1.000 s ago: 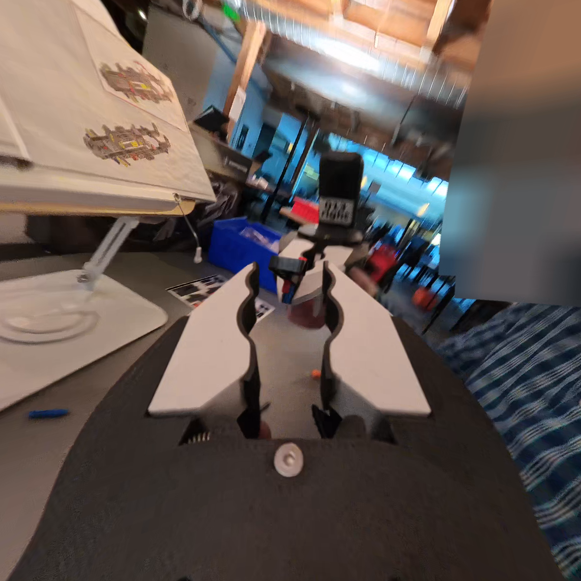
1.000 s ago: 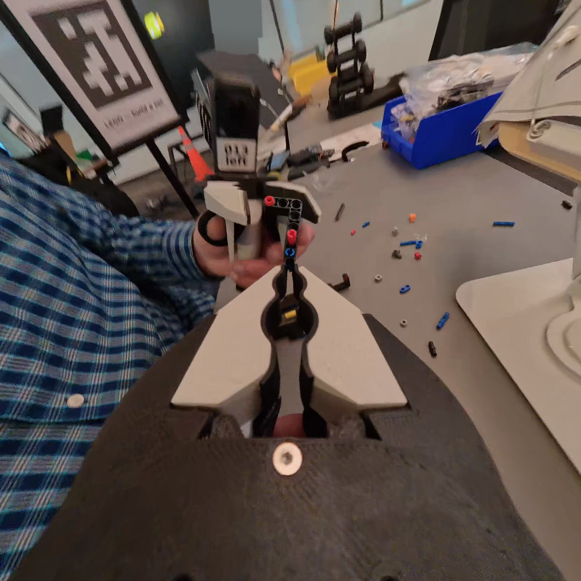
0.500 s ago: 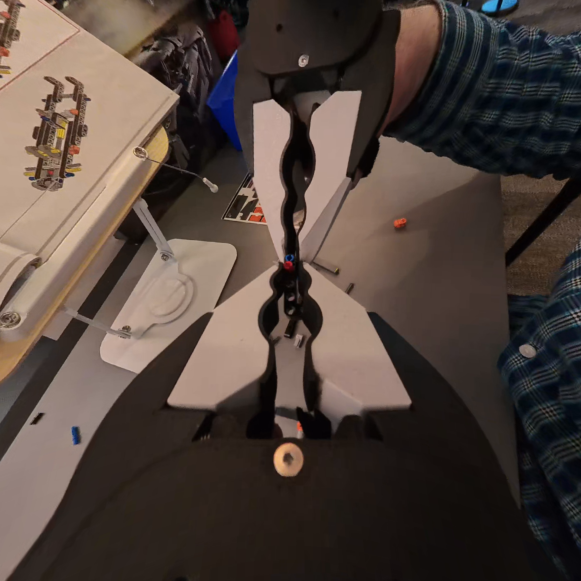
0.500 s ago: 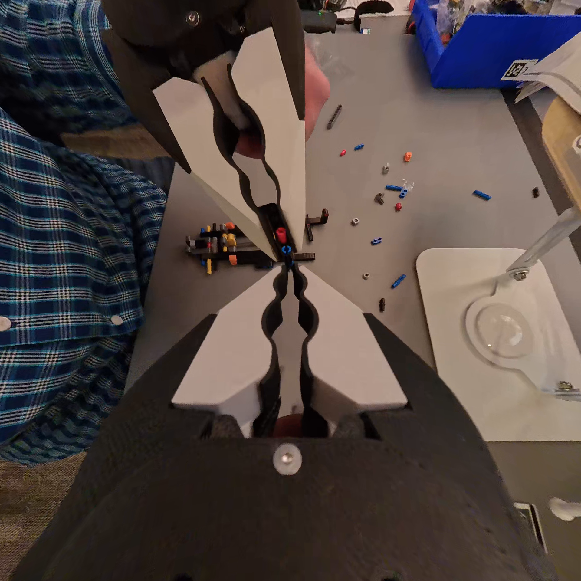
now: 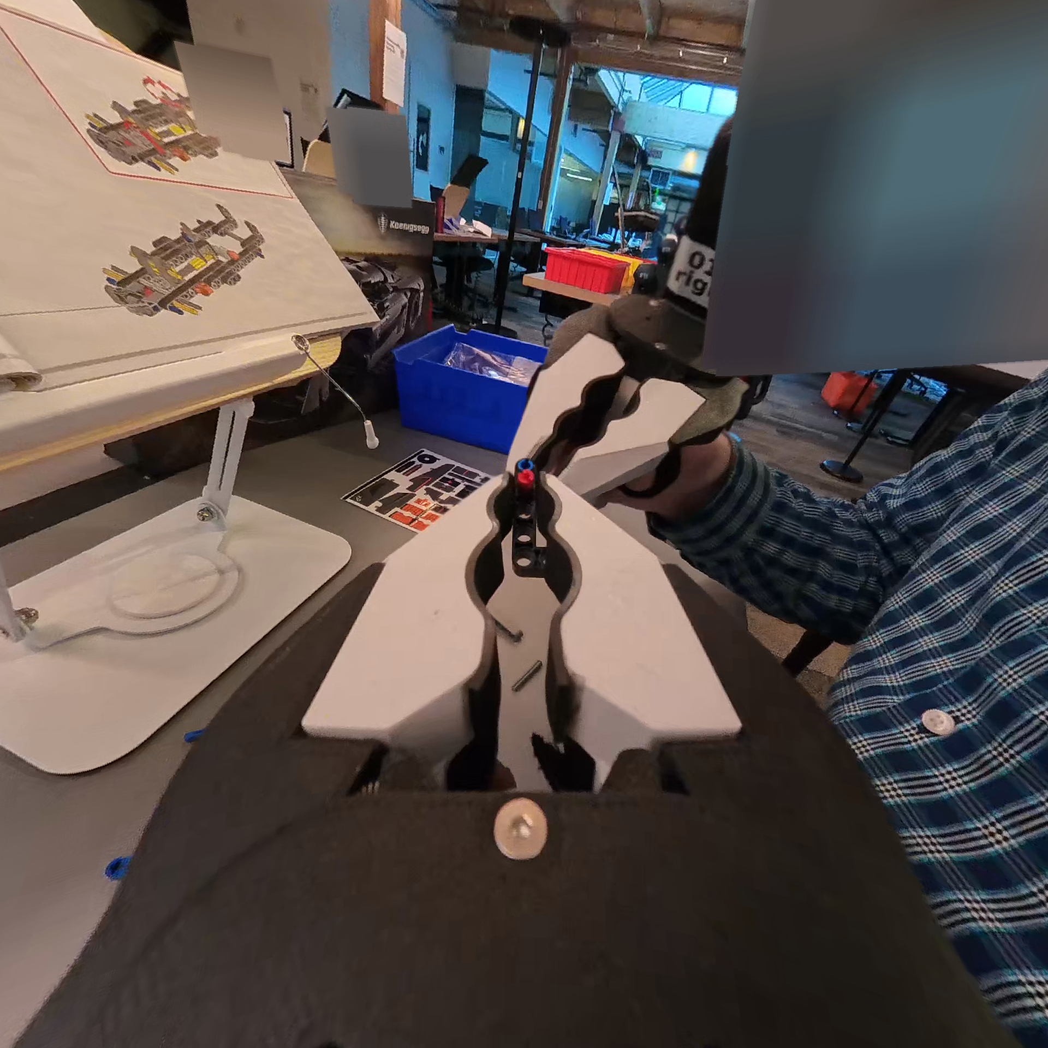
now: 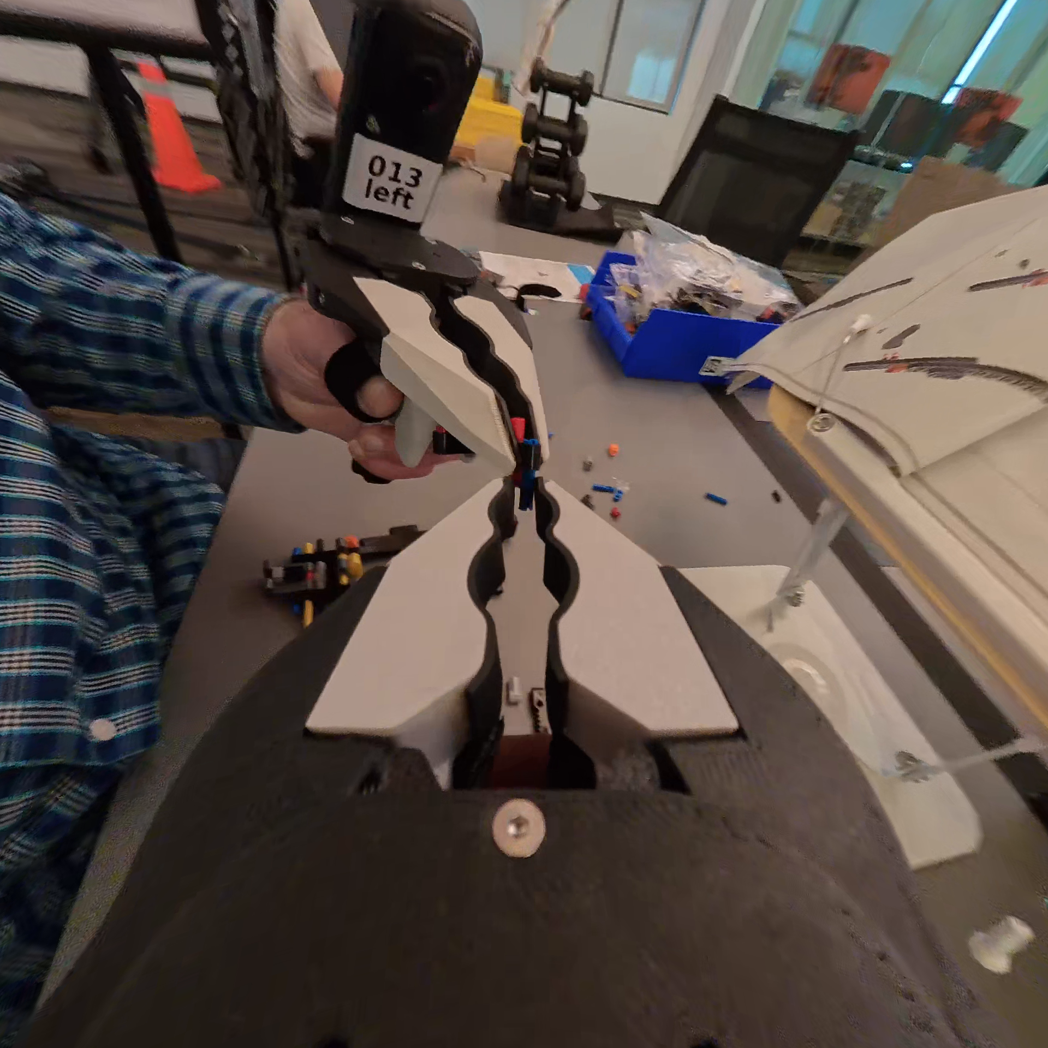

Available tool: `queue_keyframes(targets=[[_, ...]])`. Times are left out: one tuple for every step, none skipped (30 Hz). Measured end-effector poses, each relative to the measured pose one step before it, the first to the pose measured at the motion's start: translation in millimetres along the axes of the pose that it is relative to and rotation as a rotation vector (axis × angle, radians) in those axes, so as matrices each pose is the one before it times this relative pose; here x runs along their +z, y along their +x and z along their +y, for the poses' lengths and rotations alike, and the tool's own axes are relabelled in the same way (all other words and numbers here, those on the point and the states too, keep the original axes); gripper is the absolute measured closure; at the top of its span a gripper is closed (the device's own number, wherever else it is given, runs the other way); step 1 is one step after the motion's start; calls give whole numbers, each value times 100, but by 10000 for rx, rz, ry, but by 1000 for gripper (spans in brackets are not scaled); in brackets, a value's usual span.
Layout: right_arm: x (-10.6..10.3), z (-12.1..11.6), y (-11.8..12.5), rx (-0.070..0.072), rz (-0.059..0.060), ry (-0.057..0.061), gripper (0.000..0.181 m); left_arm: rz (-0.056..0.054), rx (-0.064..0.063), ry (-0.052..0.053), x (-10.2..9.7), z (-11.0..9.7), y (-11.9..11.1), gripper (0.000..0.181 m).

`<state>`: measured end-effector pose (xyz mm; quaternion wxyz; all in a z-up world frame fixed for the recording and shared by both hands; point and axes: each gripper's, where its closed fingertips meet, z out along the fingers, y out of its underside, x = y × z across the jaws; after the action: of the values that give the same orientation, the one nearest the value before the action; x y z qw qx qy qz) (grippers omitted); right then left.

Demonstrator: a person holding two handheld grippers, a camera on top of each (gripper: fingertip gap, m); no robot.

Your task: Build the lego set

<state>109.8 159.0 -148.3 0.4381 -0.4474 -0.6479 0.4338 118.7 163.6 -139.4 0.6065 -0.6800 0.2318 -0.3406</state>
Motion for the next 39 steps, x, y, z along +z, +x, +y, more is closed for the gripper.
queue_keyframes(targets=[[0,15,44,-285,282,-194,177,-71,60,71,-12,-12,-10,176],[-4,-16,96,-154,279,-136,177,-150,37,128,5,-105,-52,176],[6,-20,57,-122,216,-83,177,-87,5,83,-23,-41,8,176],[-17,0,29,-156,169,-43,177,-76,13,76,-15,-15,0,176],[-11,-44,42,-116,177,12,178,-100,-26,139,-23,-96,-15,176],[-42,-131,-9,-137,148,72,178,10,-142,180,-54,-138,84,176],[-51,-144,-47,-83,115,74,178,29,-174,179,-78,-129,93,176],[-34,-61,-81,-168,129,11,177,27,-183,110,-64,-23,100,176],[-72,-98,-110,-191,116,44,178,72,-189,136,-85,-49,141,175],[-64,-15,-108,-268,156,-35,177,31,-249,68,-41,20,93,175],[-47,3,-79,-220,139,-71,177,14,-196,69,-40,17,73,175],[-8,27,-81,11,25,-42,177,-37,-90,23,-47,48,18,175],[-12,0,-64,-71,58,-5,177,-6,-153,99,-72,-80,57,176],[-79,88,20,-174,128,-53,179,49,-217,205,-132,-220,96,176],[-173,-93,-170,-11,-119,135,179,142,-215,4,-40,72,262,176],[-177,-153,-123,-34,-128,190,179,58,-111,53,11,1,259,176],[-120,-61,-88,-17,-56,45,180,6,-16,-17,11,60,134,176],[-51,-1,-116,-147,36,-78,179,105,-236,-55,-37,45,67,176],[-54,-77,-65,-246,135,-88,179,125,-363,54,-26,-50,102,175],[-61,-114,-28,-165,87,-80,180,40,-204,59,-33,-47,59,176],[19,39,20,-119,71,-73,180,-130,49,-27,-6,29,-71,176],[78,94,49,-221,184,-87,180,-96,-110,-41,15,-1,-124,176],[48,113,17,-303,207,-191,180,-30,-121,9,-8,27,-101,176],[-19,207,154,-205,224,-230,181,26,-276,392,-260,-512,-78,175],[-24,1007,353,-234,289,-487,180,93,-774,1055,-994,-2048,-361,176],[-100,944,108,201,37,-207,180,-197,-154,534,-972,-1720,-538,176],[-280,-98,-202,569,-234,352,180,-511,934,-523,-401,177,-539,176],[-145,-250,-286,252,-158,135,180,-229,333,-618,12,979,-269,176],[104,166,-303,86,-153,-191,180,38,-405,-310,79,848,-56,176],[321,809,-511,449,-489,-366,180,-264,61,-255,-29,789,-362,176],[352,1092,-233,574,-384,-221,181,-321,297,-410,-149,852,-458,176],[431,1444,-405,540,-439,-329,180,63,-114,-479,-228,737,-167,176],[614,1798,-905,451,-645,-598,179,194,-237,-626,-316,825,-156,176],[625,1357,-729,237,-387,-359,179,-52,46,-626,-399,875,-496,176],[675,1257,-733,336,-403,-349,179,-178,53,-779,-363,1162,-697,176],[847,1515,-905,464,-620,-505,179,-374,190,-414,-373,736,-849,176],[904,1324,-463,375,-381,-346,179,-211,27,-156,-329,391,-550,176],[847,1058,-240,366,-269,-193,179,128,-266,-189,-194,433,-143,176],[776,1058,-380,455,-418,-299,179,111,-159,-234,-83,541,-135,176]])
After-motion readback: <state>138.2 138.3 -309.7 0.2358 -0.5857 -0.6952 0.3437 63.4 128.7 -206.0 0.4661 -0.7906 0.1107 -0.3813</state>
